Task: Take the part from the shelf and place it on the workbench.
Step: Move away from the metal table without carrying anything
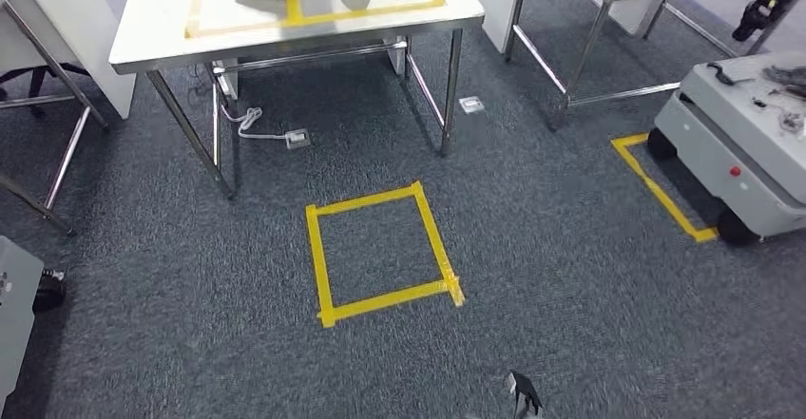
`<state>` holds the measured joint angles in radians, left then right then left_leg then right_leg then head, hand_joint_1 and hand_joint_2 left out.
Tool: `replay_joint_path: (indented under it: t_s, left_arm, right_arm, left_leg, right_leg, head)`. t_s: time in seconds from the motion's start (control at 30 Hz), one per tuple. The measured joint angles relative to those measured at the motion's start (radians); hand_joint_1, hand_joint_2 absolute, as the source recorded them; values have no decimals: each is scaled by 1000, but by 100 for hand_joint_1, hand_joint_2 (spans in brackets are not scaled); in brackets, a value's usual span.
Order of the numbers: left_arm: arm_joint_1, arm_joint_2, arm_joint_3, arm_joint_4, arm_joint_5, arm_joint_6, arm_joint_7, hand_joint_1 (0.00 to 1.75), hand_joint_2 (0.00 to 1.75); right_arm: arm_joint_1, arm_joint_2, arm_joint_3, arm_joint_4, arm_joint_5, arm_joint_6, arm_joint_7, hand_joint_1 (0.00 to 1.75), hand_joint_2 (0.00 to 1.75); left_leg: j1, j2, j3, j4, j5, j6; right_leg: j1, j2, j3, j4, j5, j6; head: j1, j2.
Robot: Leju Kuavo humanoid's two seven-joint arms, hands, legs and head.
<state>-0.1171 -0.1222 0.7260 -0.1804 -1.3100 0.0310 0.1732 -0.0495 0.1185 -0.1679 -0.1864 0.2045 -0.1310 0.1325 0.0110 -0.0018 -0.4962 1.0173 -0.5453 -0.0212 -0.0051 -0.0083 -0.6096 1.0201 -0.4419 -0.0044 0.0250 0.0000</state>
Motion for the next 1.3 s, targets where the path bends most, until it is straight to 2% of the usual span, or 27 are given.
replay_joint_path:
  t_s: [0.07, 0.13, 0.2, 0.23, 0.33, 0.47, 0.6, 1.3]
  left_arm:
    - [17, 3, -30, -2, 55, -1, -5, 0, 175]
    - [32, 7, -57, -7, 116, -1, -14, 0, 175]
    - [45, 12, -88, -14, 179, -2, -22, 0, 175]
    - [52, 14, -104, -18, 213, -2, -27, 0, 175]
    - [70, 22, -154, -30, 310, -4, -39, 0, 175]
    - [93, 34, -222, -50, 438, -8, -57, 0, 0]
    - [116, 46, -287, -70, 562, -10, -73, 0, 0]
    - [247, 103, -643, -185, 1251, -23, -166, 0, 0]
  right_arm:
    - [4, -4, 0, -6, -5, 5, -7, 0, 175]
    - [11, -10, 1, -12, -14, 11, -14, 0, 175]
    - [20, -14, 3, -18, -24, 17, -18, 0, 175]
    - [25, -16, 4, -22, -29, 20, -21, 0, 175]
    - [40, -24, 9, -34, -44, 30, -33, 0, 175]
    - [62, -34, 22, -51, -64, 42, -45, 0, 175]
    - [81, -43, 37, -67, -83, 55, -56, 0, 0]
    - [188, -99, 123, -166, -191, 121, -125, 0, 0]
  left_leg:
    - [0, 0, -7, -5, 1, 14]
    - [-1, 1, -9, -7, 5, 23]
    - [-3, 0, -11, -6, 10, 30]
    - [-4, 0, -13, -6, 12, 32]
    - [-5, 1, -17, -4, 14, 35]
    - [-6, 1, -18, -3, 14, 35]
    - [-6, 1, -19, -3, 14, 35]
    - [-5, 1, -23, -3, 17, 30]
  right_leg:
    - [1, 1, -1, 0, -9, -2]
    - [2, 2, 0, -4, -11, -17]
    - [2, 3, 1, -10, 8, -26]
    - [2, 4, 0, -12, 18, -25]
    - [0, 7, 0, -18, 28, -9]
    - [0, 8, -1, -19, 29, 3]
    - [-1, 8, -3, -19, 27, 14]
    - [0, 8, -11, -13, 26, 15]
  head:
    - [1, 0]
    - [0, 0]
    - [0, 0]
    - [0, 0]
    - [0, 0]
    - [0, 0]
    - [0, 0]
    - [0, 0]
